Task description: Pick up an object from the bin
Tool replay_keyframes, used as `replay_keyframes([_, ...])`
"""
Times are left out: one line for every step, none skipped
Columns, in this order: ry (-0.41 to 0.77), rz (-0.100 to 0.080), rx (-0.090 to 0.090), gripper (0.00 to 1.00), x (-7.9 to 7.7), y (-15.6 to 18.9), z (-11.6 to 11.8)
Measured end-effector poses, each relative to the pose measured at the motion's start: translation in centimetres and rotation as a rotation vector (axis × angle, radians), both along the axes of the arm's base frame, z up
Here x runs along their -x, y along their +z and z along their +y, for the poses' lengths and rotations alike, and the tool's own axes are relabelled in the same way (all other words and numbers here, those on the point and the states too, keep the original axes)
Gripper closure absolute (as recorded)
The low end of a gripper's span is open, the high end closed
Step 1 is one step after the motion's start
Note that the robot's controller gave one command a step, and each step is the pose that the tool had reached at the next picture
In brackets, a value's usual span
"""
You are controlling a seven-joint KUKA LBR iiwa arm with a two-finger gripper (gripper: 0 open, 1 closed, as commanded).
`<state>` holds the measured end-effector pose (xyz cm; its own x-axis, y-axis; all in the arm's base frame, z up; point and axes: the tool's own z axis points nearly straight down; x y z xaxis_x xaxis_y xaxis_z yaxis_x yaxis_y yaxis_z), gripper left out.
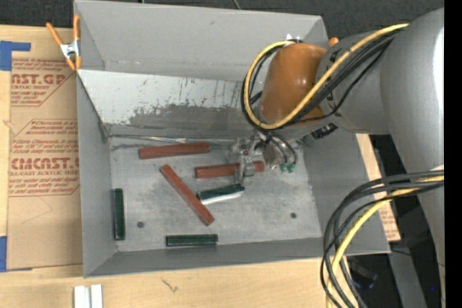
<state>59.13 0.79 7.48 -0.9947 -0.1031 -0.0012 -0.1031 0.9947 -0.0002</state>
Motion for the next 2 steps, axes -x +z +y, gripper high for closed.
replay_keyframes([0.000,0.000,0.000,1.00,0.0,0.0,0.0])
replay_keyframes([0.009,-0.004,0.000,1.00,1.1,15.1,-0.6])
